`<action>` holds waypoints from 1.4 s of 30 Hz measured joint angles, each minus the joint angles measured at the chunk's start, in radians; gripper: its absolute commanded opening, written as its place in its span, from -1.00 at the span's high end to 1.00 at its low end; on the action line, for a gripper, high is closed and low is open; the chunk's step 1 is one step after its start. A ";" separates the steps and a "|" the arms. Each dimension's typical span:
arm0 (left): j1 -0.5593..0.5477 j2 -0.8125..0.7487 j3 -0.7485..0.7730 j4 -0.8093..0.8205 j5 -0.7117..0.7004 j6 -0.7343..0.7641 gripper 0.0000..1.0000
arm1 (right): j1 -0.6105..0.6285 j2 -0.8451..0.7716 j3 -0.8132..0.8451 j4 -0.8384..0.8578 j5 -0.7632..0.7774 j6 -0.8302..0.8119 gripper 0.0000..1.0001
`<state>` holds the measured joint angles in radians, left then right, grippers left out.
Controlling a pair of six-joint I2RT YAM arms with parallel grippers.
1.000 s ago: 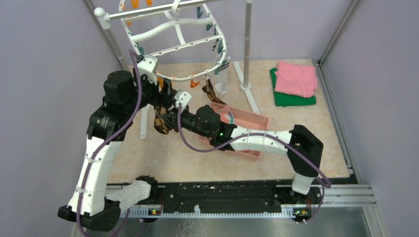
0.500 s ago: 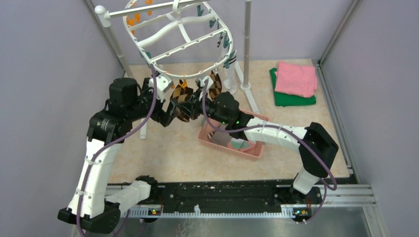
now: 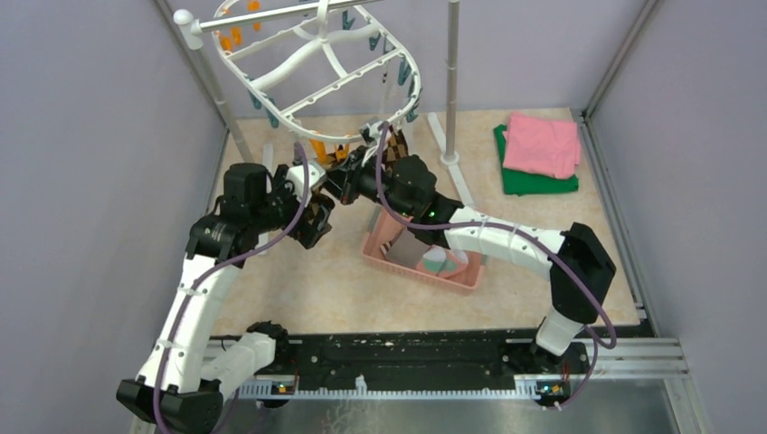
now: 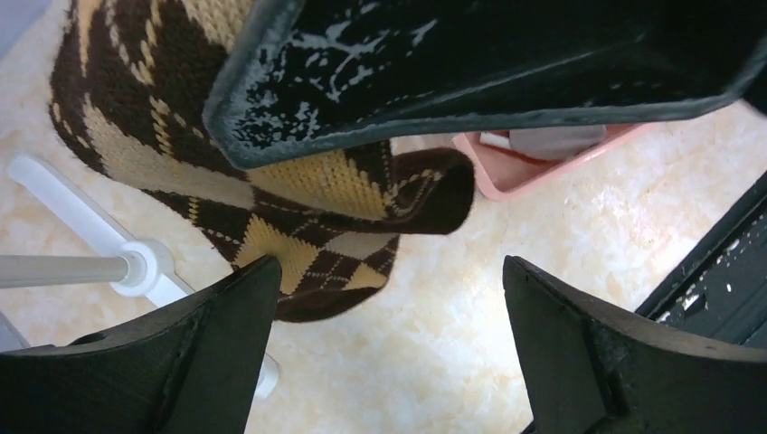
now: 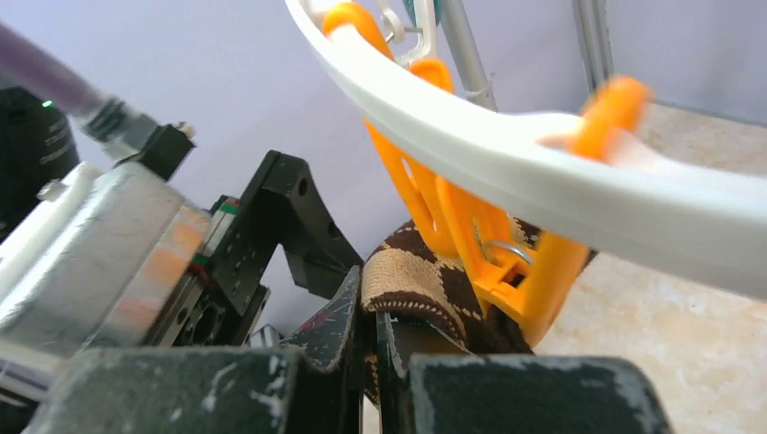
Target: Remove the socks clipped to the hanger
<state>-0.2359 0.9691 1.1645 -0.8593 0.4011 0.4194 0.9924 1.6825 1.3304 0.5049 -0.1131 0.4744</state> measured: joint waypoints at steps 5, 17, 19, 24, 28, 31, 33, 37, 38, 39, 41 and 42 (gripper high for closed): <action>0.000 -0.046 -0.019 0.052 0.006 -0.029 -0.88 | 0.021 0.018 0.034 -0.019 0.050 0.009 1.00; 0.006 -0.076 -0.090 0.144 -0.076 -0.055 -0.44 | 0.066 0.075 0.046 -0.082 0.087 0.056 1.00; 0.008 -0.077 -0.090 0.147 -0.067 -0.052 -0.57 | 0.066 0.075 0.052 -0.088 0.083 0.074 1.00; 0.009 -0.082 -0.090 0.140 -0.019 -0.050 -0.64 | 0.066 0.079 0.080 -0.085 0.059 0.113 1.00; 0.009 -0.090 -0.090 0.141 -0.029 -0.052 0.03 | 0.066 0.079 0.094 -0.086 0.031 0.145 1.00; 0.009 -0.089 -0.092 0.152 -0.090 -0.054 0.51 | 0.065 0.079 0.098 -0.087 0.015 0.167 1.00; 0.011 -0.090 -0.095 0.163 -0.140 -0.056 0.88 | 0.064 0.079 0.099 -0.087 0.013 0.181 1.00; 0.013 -0.095 -0.102 0.185 -0.201 -0.059 1.00 | 0.059 0.079 0.099 -0.090 0.017 0.196 0.58; 0.013 -0.098 -0.103 0.188 -0.207 -0.060 1.00 | 0.059 0.079 0.099 -0.095 0.019 0.202 0.34; 0.013 -0.103 -0.105 0.190 -0.217 -0.061 1.00 | 0.059 0.079 0.099 -0.101 0.024 0.208 0.15; 0.013 -0.114 -0.108 0.194 -0.238 -0.063 1.00 | 0.055 0.078 0.099 -0.125 0.044 0.214 -0.05; 0.013 -0.120 -0.108 0.195 -0.245 -0.063 1.00 | 0.050 0.077 0.099 -0.141 0.054 0.215 -0.08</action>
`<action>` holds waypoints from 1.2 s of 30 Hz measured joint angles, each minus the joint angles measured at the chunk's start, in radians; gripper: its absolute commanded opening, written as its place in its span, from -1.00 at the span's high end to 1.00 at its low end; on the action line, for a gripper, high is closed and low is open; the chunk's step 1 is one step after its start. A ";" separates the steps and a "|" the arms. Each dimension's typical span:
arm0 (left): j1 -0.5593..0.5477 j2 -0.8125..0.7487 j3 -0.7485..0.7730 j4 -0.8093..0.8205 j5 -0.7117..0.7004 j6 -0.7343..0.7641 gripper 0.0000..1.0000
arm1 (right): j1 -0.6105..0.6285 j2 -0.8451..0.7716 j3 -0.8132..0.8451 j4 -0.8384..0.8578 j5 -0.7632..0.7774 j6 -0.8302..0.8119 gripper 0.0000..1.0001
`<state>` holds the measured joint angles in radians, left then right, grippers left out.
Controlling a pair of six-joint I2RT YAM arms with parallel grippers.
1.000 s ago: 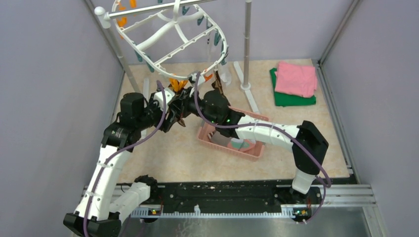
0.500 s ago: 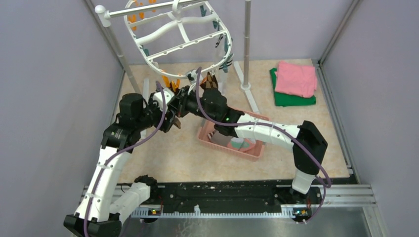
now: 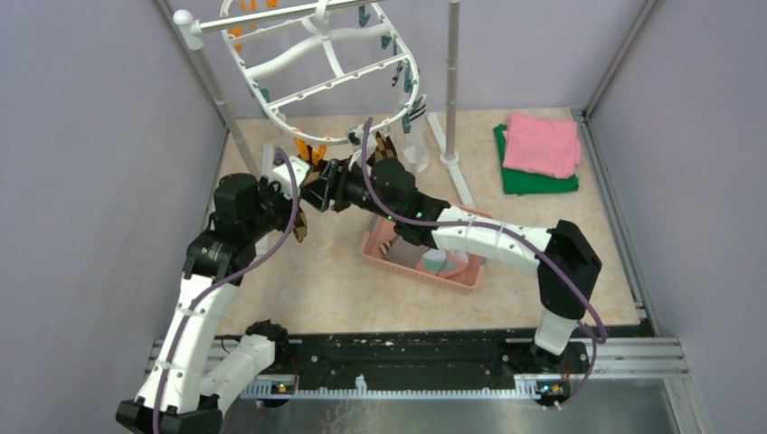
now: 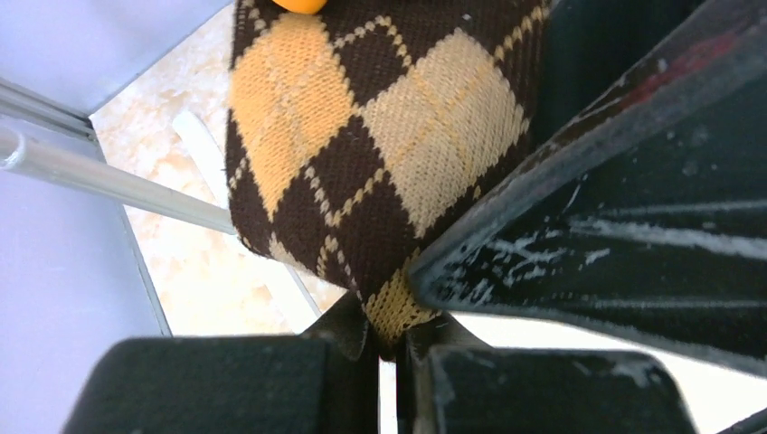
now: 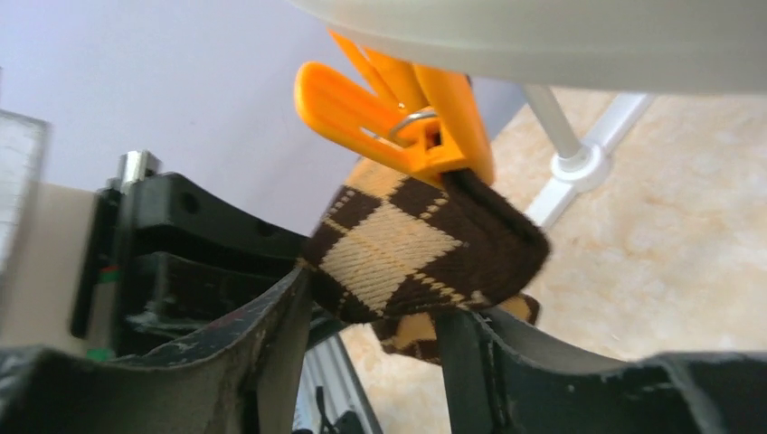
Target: Remove the socks clipped to the hanger
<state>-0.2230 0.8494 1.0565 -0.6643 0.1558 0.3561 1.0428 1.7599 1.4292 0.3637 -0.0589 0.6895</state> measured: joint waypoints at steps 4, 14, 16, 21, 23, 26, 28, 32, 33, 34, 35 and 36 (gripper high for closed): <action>0.001 -0.014 -0.002 0.013 -0.017 -0.005 1.00 | -0.006 -0.034 -0.035 -0.052 0.050 -0.024 -0.14; 0.001 -0.028 -0.006 0.028 -0.010 -0.006 1.00 | -0.007 -0.164 -0.124 -0.060 0.138 -0.262 -0.12; 0.001 -0.028 -0.006 0.028 -0.004 -0.006 1.00 | -0.010 -0.170 -0.116 -0.046 0.131 -0.311 -0.14; 0.001 -0.026 -0.006 0.028 0.010 -0.009 1.00 | -0.022 -0.170 -0.097 -0.010 0.115 -0.388 -0.15; 0.001 -0.026 -0.006 0.028 0.014 -0.011 1.00 | -0.029 -0.169 -0.089 -0.006 0.118 -0.408 -0.15; 0.001 -0.022 -0.006 0.028 0.022 -0.014 1.00 | -0.039 -0.169 -0.060 0.005 0.127 -0.429 -0.15; 0.001 -0.019 -0.006 0.027 0.028 -0.015 1.00 | -0.043 -0.167 -0.042 0.018 0.130 -0.436 -0.14; 0.001 -0.019 -0.006 0.027 0.037 -0.018 1.00 | -0.045 -0.149 -0.006 0.043 0.134 -0.439 -0.10; 0.001 -0.019 -0.006 0.027 0.038 -0.018 1.00 | -0.044 -0.145 -0.001 0.045 0.134 -0.439 -0.09; 0.001 -0.019 -0.006 0.027 0.038 -0.018 1.00 | -0.044 -0.139 0.006 0.047 0.134 -0.439 -0.09; 0.001 -0.019 -0.006 0.027 0.038 -0.018 1.00 | -0.044 -0.132 0.012 0.047 0.134 -0.438 -0.09; 0.001 -0.019 -0.006 0.027 0.038 -0.018 1.00 | -0.044 -0.127 0.016 0.048 0.136 -0.437 -0.09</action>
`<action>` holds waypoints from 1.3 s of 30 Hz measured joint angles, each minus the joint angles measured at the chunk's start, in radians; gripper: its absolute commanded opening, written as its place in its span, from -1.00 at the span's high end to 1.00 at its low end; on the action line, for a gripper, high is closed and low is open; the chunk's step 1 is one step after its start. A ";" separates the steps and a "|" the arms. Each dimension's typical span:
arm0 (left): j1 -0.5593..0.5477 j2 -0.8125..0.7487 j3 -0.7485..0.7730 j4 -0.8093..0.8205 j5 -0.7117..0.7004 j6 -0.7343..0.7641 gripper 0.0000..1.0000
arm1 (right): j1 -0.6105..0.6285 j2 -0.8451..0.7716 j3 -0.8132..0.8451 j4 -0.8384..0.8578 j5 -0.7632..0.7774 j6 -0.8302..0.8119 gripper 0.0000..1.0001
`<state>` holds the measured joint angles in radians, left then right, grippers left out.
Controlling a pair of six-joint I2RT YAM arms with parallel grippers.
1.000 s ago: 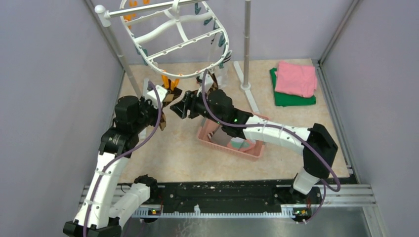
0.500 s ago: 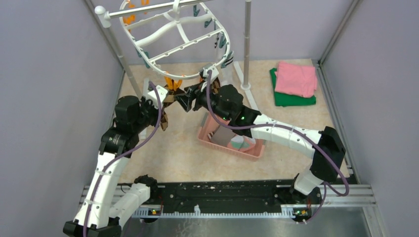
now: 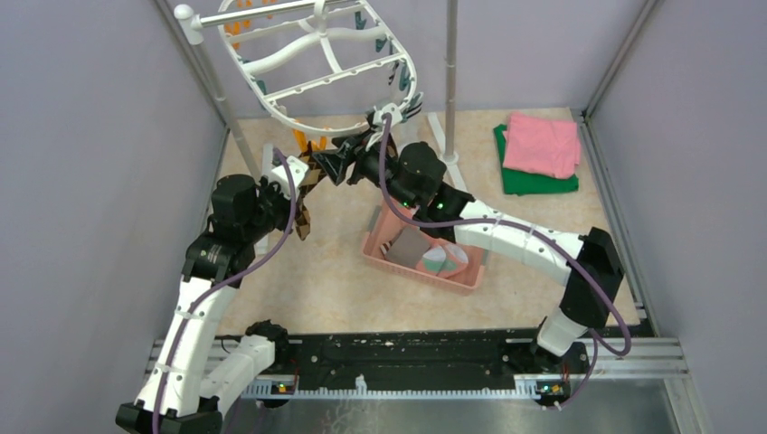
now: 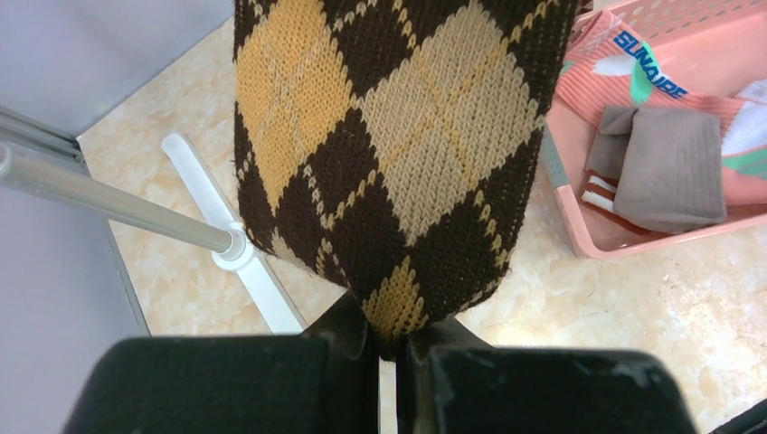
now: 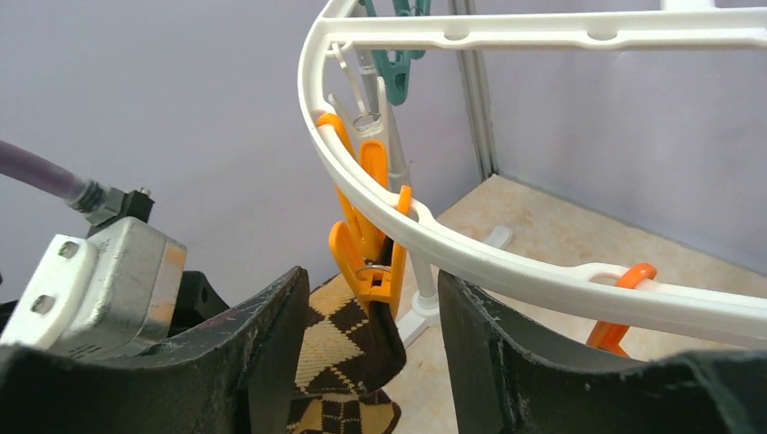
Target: Remove the socks clipped to the hanger
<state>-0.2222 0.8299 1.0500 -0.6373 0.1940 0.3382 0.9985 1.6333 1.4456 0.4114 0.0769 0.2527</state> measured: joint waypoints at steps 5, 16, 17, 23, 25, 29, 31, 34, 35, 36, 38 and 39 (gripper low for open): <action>0.000 0.000 0.000 0.000 0.000 0.000 1.00 | 0.000 0.025 0.002 -0.003 0.018 0.006 -0.11; 0.000 0.000 0.000 0.000 0.018 -0.005 1.00 | 0.000 0.048 0.002 0.039 0.050 0.056 -0.14; 0.000 0.000 0.000 0.000 0.018 -0.005 1.00 | 0.000 0.048 0.002 0.046 0.050 0.059 -0.14; 0.000 0.000 0.000 0.000 0.018 -0.008 1.00 | 0.000 0.059 0.002 0.068 0.032 0.072 -0.14; 0.000 0.000 0.000 0.000 0.018 -0.008 1.00 | 0.000 0.064 0.002 0.070 0.028 0.073 -0.13; 0.000 0.000 0.000 0.000 0.019 -0.008 1.00 | 0.001 0.068 0.002 0.076 0.027 0.074 0.06; 0.000 0.001 0.000 0.000 0.019 -0.008 1.00 | 0.001 0.071 0.002 0.077 0.028 0.079 0.10; 0.000 0.005 0.001 0.000 0.026 -0.008 1.00 | 0.007 0.080 0.002 0.083 0.037 0.082 0.00; 0.000 0.006 0.001 0.000 0.029 -0.009 1.00 | 0.010 0.083 0.002 0.083 0.043 0.082 -0.06; 0.000 0.007 0.001 -0.001 0.032 -0.011 1.00 | 0.013 0.085 0.002 0.085 0.051 0.080 -0.08; 0.000 0.009 0.001 -0.001 0.038 -0.014 1.00 | 0.018 0.090 0.002 0.093 0.061 0.080 -0.12; 0.000 0.010 0.001 -0.001 0.041 -0.016 1.00 | 0.021 0.092 0.002 0.098 0.064 0.080 -0.13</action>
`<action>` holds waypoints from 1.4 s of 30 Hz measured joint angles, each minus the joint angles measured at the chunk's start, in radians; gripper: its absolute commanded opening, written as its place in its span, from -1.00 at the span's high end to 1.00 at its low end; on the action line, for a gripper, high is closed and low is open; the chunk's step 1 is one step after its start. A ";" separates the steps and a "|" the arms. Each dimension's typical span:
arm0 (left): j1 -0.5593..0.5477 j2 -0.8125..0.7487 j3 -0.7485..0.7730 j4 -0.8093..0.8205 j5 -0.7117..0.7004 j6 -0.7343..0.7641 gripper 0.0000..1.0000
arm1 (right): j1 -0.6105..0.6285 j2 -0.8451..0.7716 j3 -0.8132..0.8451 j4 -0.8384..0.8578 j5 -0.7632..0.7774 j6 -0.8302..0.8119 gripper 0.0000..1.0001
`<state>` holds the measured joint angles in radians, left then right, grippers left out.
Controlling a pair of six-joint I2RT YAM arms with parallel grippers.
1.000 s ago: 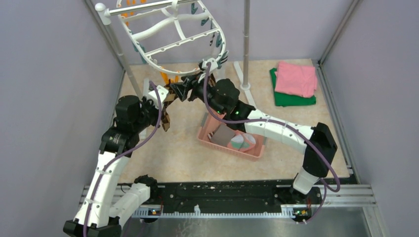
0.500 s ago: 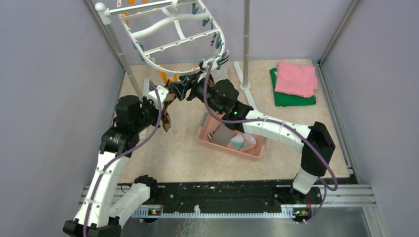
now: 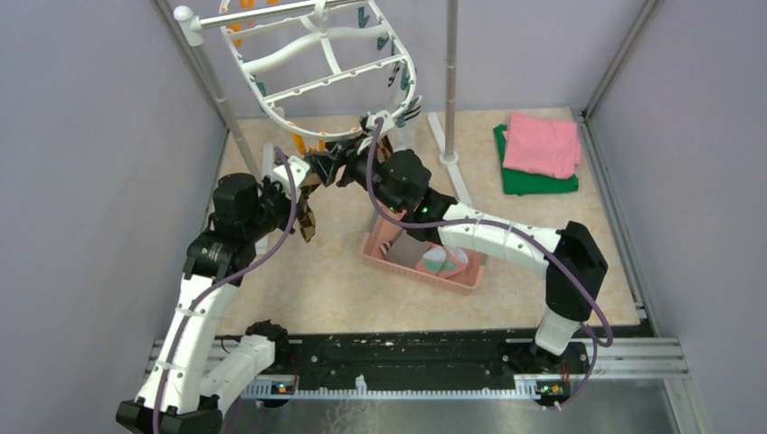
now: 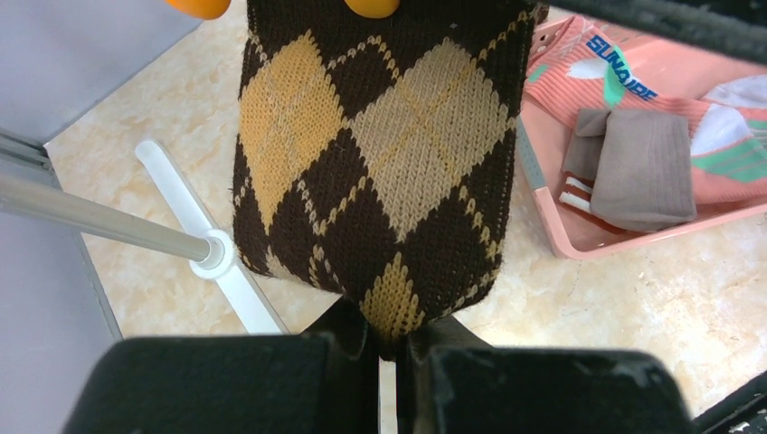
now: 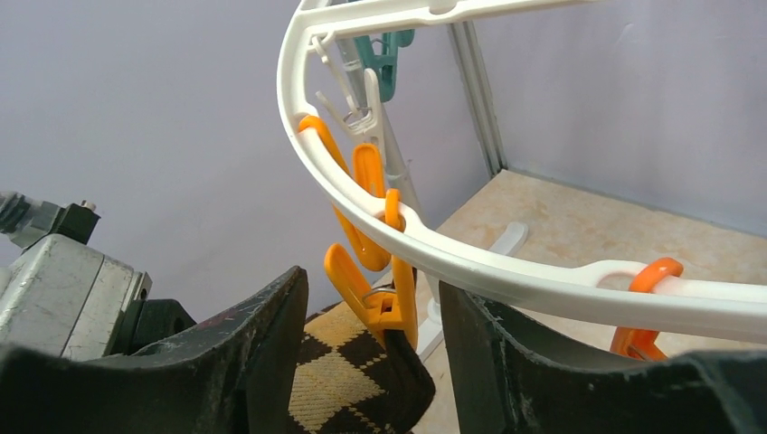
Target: Remove the socks clipped to the hanger
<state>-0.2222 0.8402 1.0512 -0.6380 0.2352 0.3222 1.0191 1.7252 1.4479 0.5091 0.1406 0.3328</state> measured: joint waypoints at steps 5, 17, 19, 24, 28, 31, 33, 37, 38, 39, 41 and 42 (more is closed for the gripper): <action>0.000 0.002 0.000 0.000 0.004 -0.005 1.00 | 0.005 0.001 0.000 0.010 0.019 -0.004 0.04; 0.000 0.000 0.002 -0.008 0.042 -0.010 1.00 | 0.006 0.025 0.011 0.042 0.093 -0.021 0.73; 0.000 0.000 0.002 -0.010 0.042 -0.010 1.00 | 0.006 0.025 0.011 0.045 0.095 -0.023 0.88; 0.000 0.000 0.002 -0.011 0.042 -0.010 1.00 | 0.006 0.025 0.011 0.051 0.090 -0.026 1.00; 0.000 0.000 -0.009 0.000 0.062 -0.014 1.00 | 0.006 0.025 0.011 0.052 0.078 -0.026 1.00; 0.000 0.000 -0.039 0.010 0.084 -0.014 1.00 | 0.005 0.025 0.013 0.050 0.069 -0.024 1.00; 0.000 0.000 -0.060 0.009 0.098 -0.006 1.00 | 0.000 0.025 0.015 0.044 0.063 -0.019 1.00; 0.000 0.000 -0.105 0.001 0.089 0.033 1.00 | -0.017 0.025 0.021 0.025 0.029 0.008 1.00; 0.000 -0.001 -0.114 -0.003 0.083 0.047 1.00 | -0.021 0.025 0.022 0.021 0.020 0.011 1.00; 0.000 -0.003 -0.121 -0.006 0.077 0.060 1.00 | -0.024 0.025 0.022 0.016 0.014 0.014 1.00; 0.000 -0.015 -0.139 -0.005 0.058 0.091 1.00 | -0.026 0.025 0.022 0.007 0.004 0.021 1.00; 0.000 -0.025 -0.148 -0.002 0.048 0.105 1.00 | -0.026 0.025 0.023 0.001 0.000 0.026 1.00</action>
<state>-0.2222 0.8154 0.9035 -0.6399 0.2829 0.4267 0.9936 1.7500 1.4704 0.5102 0.1402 0.3588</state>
